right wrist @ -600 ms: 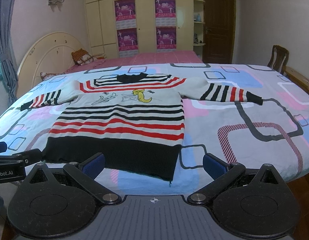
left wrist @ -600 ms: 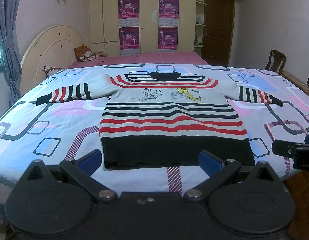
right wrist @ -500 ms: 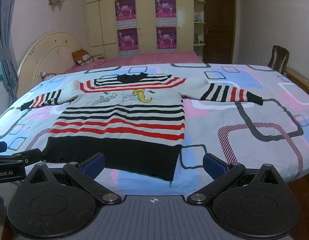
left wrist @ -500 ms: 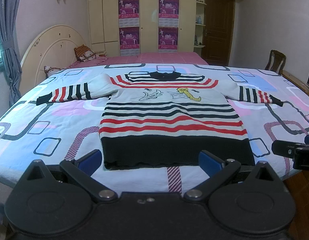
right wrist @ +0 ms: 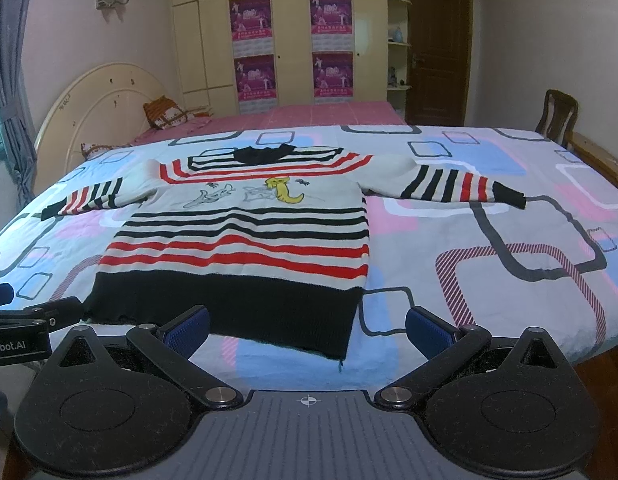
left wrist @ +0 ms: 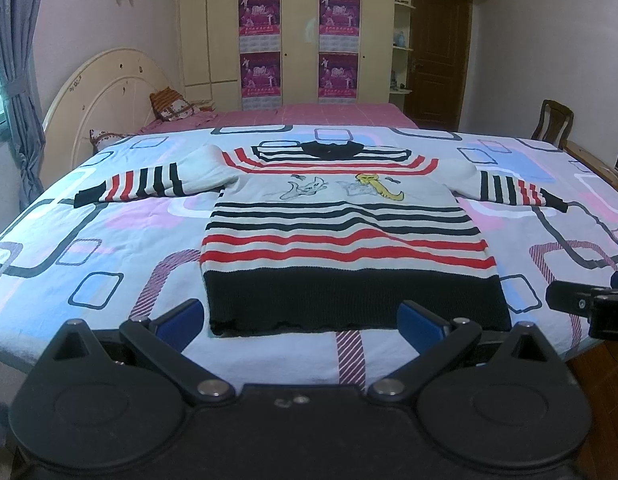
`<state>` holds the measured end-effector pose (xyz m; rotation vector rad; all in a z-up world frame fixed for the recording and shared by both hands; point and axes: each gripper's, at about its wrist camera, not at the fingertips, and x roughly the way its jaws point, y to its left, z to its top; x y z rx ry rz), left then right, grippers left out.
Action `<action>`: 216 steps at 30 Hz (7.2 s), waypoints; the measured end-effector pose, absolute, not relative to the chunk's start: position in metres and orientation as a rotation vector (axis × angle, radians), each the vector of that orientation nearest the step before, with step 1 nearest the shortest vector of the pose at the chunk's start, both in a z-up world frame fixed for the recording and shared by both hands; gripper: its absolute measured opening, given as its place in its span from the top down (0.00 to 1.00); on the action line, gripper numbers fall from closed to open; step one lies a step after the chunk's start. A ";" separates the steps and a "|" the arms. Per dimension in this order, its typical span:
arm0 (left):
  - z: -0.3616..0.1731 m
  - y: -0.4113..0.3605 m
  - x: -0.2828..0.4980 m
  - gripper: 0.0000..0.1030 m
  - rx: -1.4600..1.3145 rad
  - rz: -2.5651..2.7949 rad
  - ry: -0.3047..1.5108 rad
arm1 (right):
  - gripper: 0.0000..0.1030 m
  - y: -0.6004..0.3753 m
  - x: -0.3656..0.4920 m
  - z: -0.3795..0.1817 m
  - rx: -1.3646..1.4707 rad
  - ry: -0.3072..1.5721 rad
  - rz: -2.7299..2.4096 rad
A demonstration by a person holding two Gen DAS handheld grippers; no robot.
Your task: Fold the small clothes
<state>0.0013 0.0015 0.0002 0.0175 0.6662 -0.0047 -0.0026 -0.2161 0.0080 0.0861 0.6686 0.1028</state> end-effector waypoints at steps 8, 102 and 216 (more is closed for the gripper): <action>0.004 0.005 0.024 0.00 0.022 -0.023 0.637 | 0.00 -0.231 0.015 0.007 0.106 0.664 0.059; -0.080 0.104 0.387 0.14 -0.276 -0.166 0.821 | 0.44 -0.108 0.297 -0.054 0.021 0.721 0.449; -0.122 -0.005 0.479 0.53 0.032 -0.261 0.765 | 1.00 -0.328 0.452 -0.048 0.088 0.841 0.133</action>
